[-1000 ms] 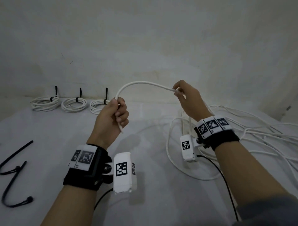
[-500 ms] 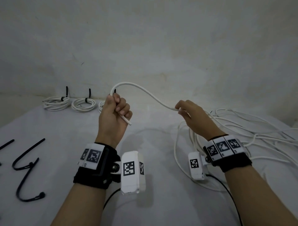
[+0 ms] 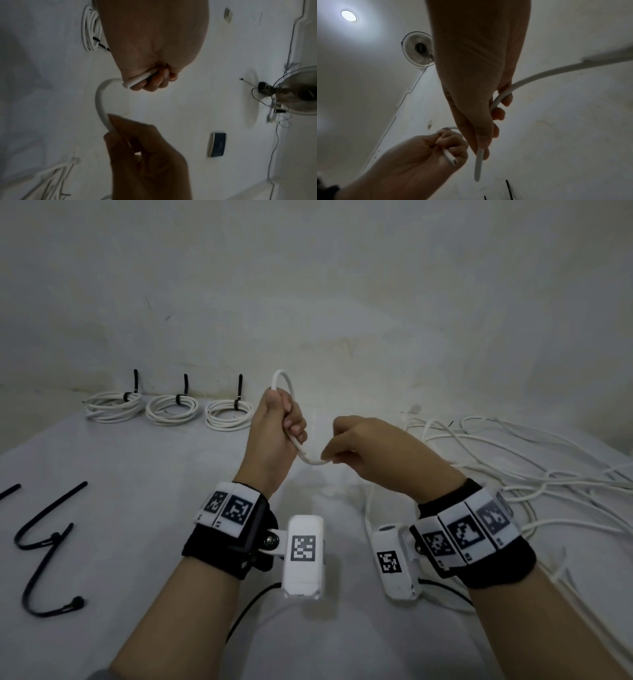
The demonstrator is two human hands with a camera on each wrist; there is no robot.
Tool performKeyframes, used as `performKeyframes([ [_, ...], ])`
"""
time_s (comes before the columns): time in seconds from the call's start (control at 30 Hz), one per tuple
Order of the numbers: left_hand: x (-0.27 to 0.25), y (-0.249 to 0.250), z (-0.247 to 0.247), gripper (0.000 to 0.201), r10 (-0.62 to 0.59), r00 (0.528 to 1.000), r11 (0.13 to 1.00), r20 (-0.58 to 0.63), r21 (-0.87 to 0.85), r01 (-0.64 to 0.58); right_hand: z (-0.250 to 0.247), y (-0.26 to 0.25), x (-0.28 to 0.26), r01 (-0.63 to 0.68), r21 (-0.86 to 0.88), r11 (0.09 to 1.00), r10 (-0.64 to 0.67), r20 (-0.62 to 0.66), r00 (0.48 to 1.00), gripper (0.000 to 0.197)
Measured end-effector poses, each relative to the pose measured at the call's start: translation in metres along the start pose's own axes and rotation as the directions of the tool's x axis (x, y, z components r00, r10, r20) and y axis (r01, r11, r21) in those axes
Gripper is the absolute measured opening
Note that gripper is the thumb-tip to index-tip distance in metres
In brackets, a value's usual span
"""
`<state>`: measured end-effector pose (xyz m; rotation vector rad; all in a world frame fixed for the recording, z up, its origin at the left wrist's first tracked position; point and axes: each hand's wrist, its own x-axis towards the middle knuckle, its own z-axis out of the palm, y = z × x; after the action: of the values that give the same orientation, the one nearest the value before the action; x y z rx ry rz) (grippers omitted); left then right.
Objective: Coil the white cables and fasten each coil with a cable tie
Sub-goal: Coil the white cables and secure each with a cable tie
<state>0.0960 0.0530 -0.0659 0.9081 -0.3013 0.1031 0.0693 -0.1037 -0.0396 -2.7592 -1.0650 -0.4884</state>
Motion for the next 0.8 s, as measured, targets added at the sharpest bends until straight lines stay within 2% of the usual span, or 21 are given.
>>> performKeyframes([
  [0.2, 0.006, -0.012, 0.012, 0.039, -0.058, 0.997, 0.985, 0.044, 0.163, 0.05, -0.013, 0.0, 0.0, -0.053, 0.06, 0.997, 0.053, -0.002, 0.999, 0.015],
  [0.27, 0.005, -0.011, 0.014, 0.04, -0.101, 0.992, 0.957, 0.075, 0.281, 0.076, -0.02, 0.003, -0.002, -0.095, 0.078, 0.992, 0.099, -0.046, 0.994, 0.007],
  [0.33, 0.004, -0.009, 0.014, 0.04, -0.144, 0.983, 0.917, 0.114, 0.389, 0.089, -0.027, 0.008, -0.005, -0.118, 0.122, 0.986, 0.13, -0.103, 0.986, 0.014],
  [0.5, 0.003, -0.003, 0.013, 0.043, -0.212, 0.962, 0.862, 0.173, 0.497, 0.1, -0.032, 0.018, -0.012, -0.131, 0.28, 0.951, 0.193, -0.205, 0.96, 0.014],
  [0.63, 0.001, -0.002, 0.014, 0.044, -0.255, 0.931, 0.871, 0.261, 0.48, 0.104, -0.024, 0.032, -0.01, -0.111, 0.323, 0.94, 0.242, -0.398, 0.885, 0.017],
  [0.73, 0.001, -0.001, 0.016, 0.047, -0.346, 0.869, 0.911, 0.354, 0.35, 0.22, -0.016, 0.045, -0.009, -0.151, 0.425, 0.892, 0.364, -0.48, 0.798, 0.021],
  [0.8, 0.001, 0.0, 0.016, 0.049, -0.394, 0.831, 0.915, 0.393, 0.255, 0.313, -0.01, 0.048, -0.008, -0.175, 0.481, 0.859, 0.426, -0.484, 0.764, 0.022],
])
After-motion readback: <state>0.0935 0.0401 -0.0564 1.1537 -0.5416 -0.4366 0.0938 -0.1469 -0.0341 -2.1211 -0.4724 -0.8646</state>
